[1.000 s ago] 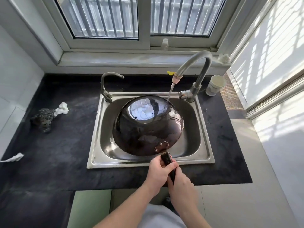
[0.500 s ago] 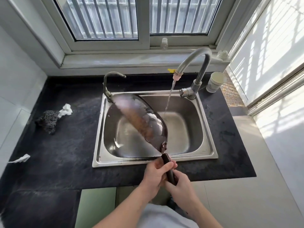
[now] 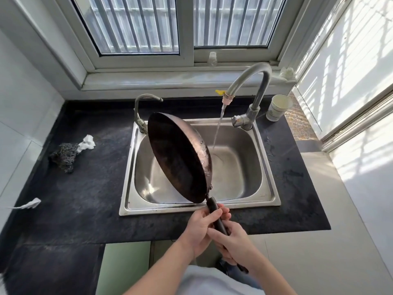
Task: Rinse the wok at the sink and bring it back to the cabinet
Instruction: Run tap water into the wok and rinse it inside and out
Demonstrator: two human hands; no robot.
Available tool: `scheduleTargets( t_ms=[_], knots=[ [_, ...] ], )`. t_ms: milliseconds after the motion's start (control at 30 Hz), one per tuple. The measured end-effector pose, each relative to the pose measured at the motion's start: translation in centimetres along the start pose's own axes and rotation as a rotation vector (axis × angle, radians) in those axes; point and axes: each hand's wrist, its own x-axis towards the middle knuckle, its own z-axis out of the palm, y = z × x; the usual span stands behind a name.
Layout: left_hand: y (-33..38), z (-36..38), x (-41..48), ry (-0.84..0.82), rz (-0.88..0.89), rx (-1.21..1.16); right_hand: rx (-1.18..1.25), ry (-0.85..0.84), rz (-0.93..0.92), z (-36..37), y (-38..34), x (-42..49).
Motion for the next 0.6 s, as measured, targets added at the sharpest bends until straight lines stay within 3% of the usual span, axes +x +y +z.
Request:
scheduleTargets(
  t_ms=[167,600],
  knots=[
    [-0.4,0.6,0.9,-0.015,-0.033,-0.034,-0.156,0.116,-0.045,-0.5,0.1,0.2],
    [-1.1,5.0,3.7,-0.092,-0.094,0.009,-0.097,0.226,-0.013,-4.5,-0.7,0.0]
  ],
)
